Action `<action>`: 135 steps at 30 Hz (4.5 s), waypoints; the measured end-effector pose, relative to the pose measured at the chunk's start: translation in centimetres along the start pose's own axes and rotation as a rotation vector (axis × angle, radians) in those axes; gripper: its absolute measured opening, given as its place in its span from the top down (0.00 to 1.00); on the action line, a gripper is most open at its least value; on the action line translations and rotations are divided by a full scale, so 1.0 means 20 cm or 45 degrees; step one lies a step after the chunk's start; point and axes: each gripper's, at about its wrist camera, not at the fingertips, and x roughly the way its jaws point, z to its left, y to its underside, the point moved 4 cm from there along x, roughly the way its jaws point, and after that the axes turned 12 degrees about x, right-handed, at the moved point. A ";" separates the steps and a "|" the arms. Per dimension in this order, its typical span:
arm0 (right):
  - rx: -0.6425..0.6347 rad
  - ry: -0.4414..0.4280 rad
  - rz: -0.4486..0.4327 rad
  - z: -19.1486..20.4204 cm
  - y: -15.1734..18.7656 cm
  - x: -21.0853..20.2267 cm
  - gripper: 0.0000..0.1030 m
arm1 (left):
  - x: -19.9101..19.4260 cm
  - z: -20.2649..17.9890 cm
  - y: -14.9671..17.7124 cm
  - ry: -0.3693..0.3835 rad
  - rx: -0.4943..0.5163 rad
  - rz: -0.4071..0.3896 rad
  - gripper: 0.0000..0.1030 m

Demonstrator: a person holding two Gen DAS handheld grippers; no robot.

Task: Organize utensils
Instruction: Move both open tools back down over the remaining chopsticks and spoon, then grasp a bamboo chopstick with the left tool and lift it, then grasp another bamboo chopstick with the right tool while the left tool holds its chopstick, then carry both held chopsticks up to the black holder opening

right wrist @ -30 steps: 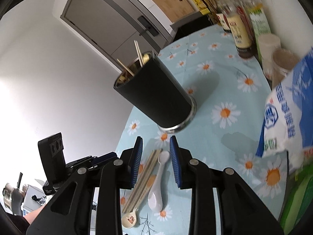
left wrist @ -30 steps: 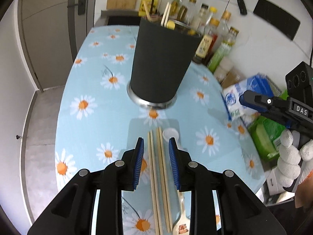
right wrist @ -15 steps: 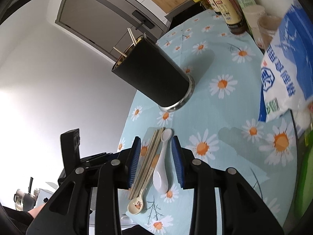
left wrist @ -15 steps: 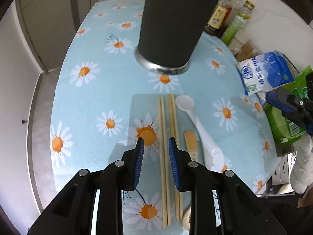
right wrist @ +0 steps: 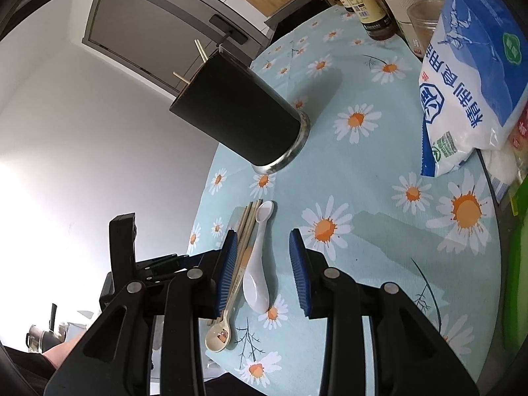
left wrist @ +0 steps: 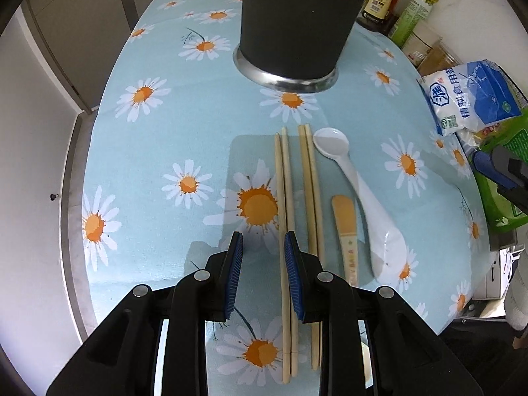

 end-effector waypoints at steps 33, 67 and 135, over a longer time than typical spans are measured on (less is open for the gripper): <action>0.002 0.033 0.039 -0.01 -0.02 -0.02 0.67 | 0.05 -0.01 -0.14 -0.043 0.006 0.252 0.96; 0.183 0.528 0.362 0.42 0.15 0.69 0.69 | -0.35 0.45 0.02 0.317 -0.027 -0.201 0.96; 0.073 0.455 0.548 0.56 0.03 0.73 0.95 | -0.30 0.41 -0.03 0.346 -0.035 -0.145 0.96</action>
